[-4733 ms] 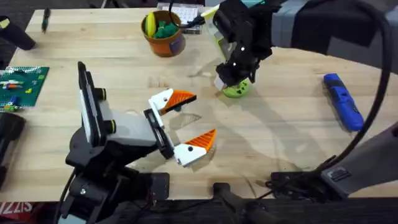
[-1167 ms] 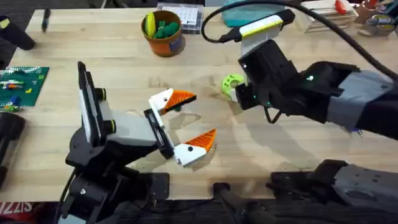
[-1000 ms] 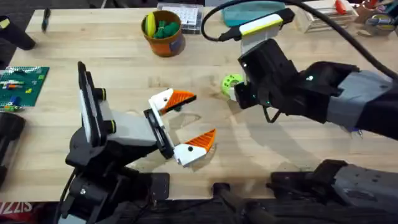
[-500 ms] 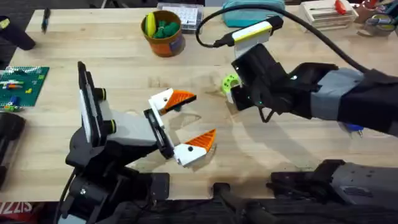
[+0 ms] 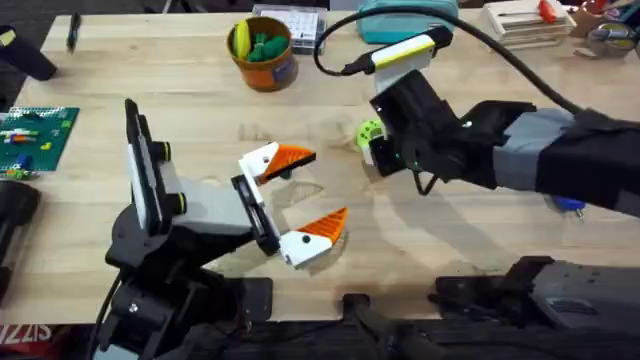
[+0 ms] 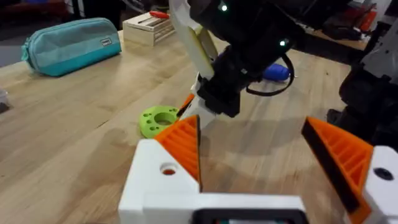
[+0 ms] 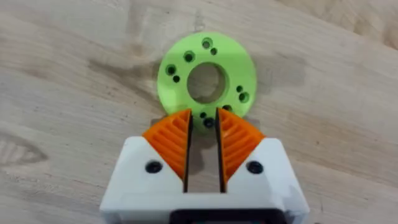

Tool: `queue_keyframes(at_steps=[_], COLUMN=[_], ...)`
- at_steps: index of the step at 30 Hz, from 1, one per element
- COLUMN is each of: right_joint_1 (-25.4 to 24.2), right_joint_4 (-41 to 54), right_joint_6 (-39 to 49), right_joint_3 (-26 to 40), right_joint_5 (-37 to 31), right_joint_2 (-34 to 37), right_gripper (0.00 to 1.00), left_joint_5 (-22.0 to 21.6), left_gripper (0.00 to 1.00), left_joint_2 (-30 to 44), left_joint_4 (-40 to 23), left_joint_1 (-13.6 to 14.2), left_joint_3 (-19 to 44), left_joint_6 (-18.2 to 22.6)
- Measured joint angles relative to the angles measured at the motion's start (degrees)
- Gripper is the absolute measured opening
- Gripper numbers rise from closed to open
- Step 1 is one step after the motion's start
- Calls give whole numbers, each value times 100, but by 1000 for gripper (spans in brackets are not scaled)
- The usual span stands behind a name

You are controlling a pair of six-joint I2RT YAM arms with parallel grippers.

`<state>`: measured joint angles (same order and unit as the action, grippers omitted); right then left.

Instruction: Pick up the gripper from the table and insert it into the empty holder that is missing its gripper. Then pick up a screw, insert it into the mounting hole, and use the screwdriver to tighten it. Finally, clean up the table by picking up the vegetable and placing it into the bucket.

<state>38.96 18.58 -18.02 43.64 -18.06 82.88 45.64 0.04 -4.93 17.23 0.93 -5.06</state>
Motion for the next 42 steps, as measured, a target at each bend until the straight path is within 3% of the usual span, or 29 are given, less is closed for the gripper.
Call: queue_keyframes(at_steps=[8,42], right_joint_1=[-211,-214], right_joint_4=[-28,-30], right_joint_6=[-2,0], right_joint_3=[0,0], right_joint_5=[15,100], right_joint_2=[1,2], right_gripper=[274,274], left_joint_5=[0,1], left_gripper=[986,986], left_joint_2=[1,1], left_joint_4=[0,0], left_joint_1=[0,0], left_joint_3=[0,0], left_joint_6=[0,0])
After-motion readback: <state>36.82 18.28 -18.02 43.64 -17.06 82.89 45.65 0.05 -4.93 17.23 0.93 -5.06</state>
